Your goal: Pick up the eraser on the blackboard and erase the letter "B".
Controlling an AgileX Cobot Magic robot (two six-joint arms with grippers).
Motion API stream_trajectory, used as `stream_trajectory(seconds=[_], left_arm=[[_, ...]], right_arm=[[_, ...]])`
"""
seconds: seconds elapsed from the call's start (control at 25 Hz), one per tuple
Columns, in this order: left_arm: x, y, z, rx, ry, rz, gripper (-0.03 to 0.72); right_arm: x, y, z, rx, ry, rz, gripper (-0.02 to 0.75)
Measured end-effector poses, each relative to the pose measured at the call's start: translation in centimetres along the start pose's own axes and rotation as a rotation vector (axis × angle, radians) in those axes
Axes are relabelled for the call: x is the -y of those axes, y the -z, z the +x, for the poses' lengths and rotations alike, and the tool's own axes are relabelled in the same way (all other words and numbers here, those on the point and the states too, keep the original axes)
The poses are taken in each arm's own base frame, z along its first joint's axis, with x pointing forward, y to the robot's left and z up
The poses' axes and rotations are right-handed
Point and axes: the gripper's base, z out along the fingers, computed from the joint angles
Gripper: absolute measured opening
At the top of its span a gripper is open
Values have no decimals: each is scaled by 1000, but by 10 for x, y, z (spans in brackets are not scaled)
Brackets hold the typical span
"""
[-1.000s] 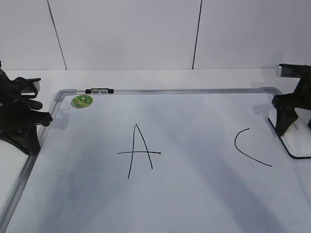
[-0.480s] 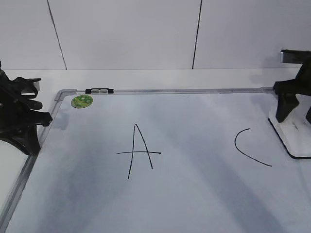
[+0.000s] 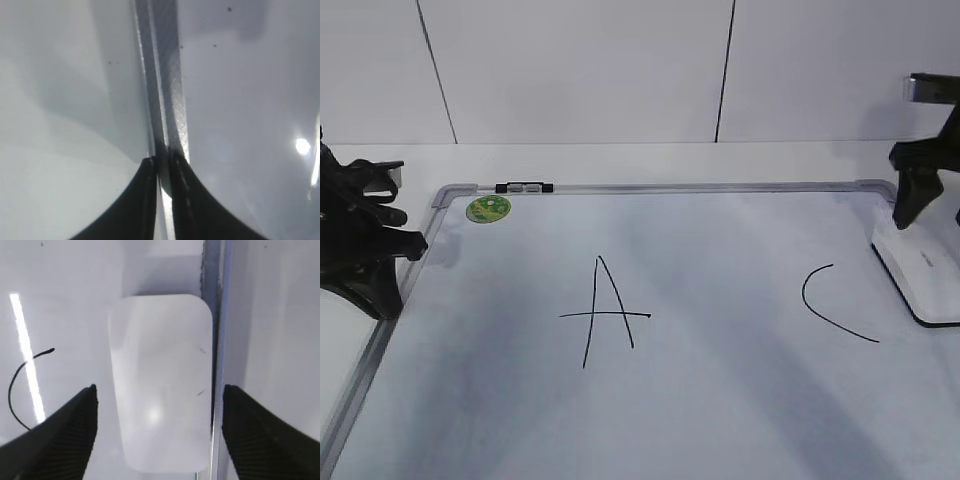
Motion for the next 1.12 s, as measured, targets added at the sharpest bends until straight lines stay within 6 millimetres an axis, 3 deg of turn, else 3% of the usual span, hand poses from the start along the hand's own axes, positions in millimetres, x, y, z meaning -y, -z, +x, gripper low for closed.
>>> stream_trajectory(seconds=[0.4, 0.84, 1.12], left_arm=[[0, 0, 0, 0, 0, 0, 48], [0, 0, 0, -1, 1, 2, 48], [0, 0, 1, -10, 1, 3, 49]], right_arm=[[-18, 64, 17, 160, -38, -123, 577], [-21, 72, 21, 174, -43, -146, 573], [-24, 93, 59, 198, -35, -131, 570]])
